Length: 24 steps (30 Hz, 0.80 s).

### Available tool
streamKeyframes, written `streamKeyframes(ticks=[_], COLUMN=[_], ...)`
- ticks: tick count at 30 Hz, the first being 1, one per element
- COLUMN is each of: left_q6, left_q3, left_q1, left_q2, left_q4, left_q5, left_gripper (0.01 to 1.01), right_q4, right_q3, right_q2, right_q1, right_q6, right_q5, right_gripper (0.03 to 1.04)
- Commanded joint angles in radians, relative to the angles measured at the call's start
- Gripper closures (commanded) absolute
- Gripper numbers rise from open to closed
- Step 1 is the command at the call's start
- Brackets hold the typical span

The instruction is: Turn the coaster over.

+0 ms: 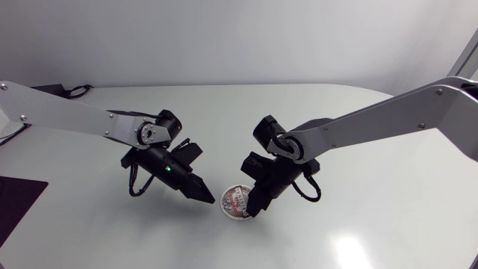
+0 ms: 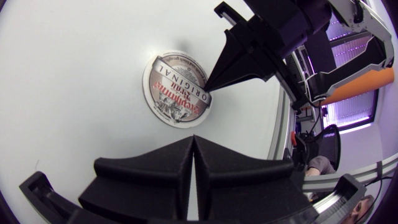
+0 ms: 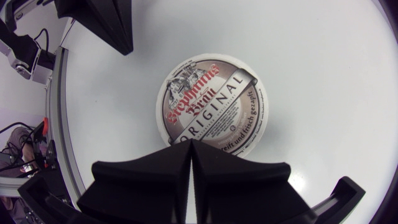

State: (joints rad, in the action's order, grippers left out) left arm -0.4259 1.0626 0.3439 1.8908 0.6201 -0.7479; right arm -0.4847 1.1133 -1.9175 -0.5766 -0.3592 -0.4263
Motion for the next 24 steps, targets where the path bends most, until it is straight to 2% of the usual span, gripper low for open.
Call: streamKeyframes(ticks=[1, 4, 7, 13, 16, 24], left_q6=[0.093, 0.153, 0.187, 0.239, 0.257, 0.343], left_q3=[-0.066, -0.078, -0.072, -0.019, 0.013, 0.054], left_q1=[0.009, 0.014, 0.015, -0.023, -0.054, -0.063], left_q2=[-0.012, 0.027, 0.073, 0.143, 0.156, 0.169], left_q4=[-0.103, -0.169, -0.184, -0.172, -0.154, -0.163], left_q5=[0.013, 0.024, 0.030, 0.021, -0.025, -0.070], left_gripper=[1.007, 1.007, 1.007, 1.008, 1.008, 1.007], right_q4=[0.015, 0.026, 0.029, 0.038, 0.035, 0.021], right_q3=[-0.029, -0.027, -0.021, 0.020, 0.054, 0.089], right_q2=[-0.003, -0.015, -0.026, -0.086, -0.114, -0.146], right_q1=[0.001, 0.001, 0.000, -0.023, -0.039, -0.031], right_q6=[-0.014, -0.012, -0.012, -0.001, 0.009, 0.005], right_q5=[0.004, 0.006, 0.006, 0.011, 0.011, 0.011], right_gripper=[1.02, 1.02, 1.02, 1.02, 1.02, 1.02])
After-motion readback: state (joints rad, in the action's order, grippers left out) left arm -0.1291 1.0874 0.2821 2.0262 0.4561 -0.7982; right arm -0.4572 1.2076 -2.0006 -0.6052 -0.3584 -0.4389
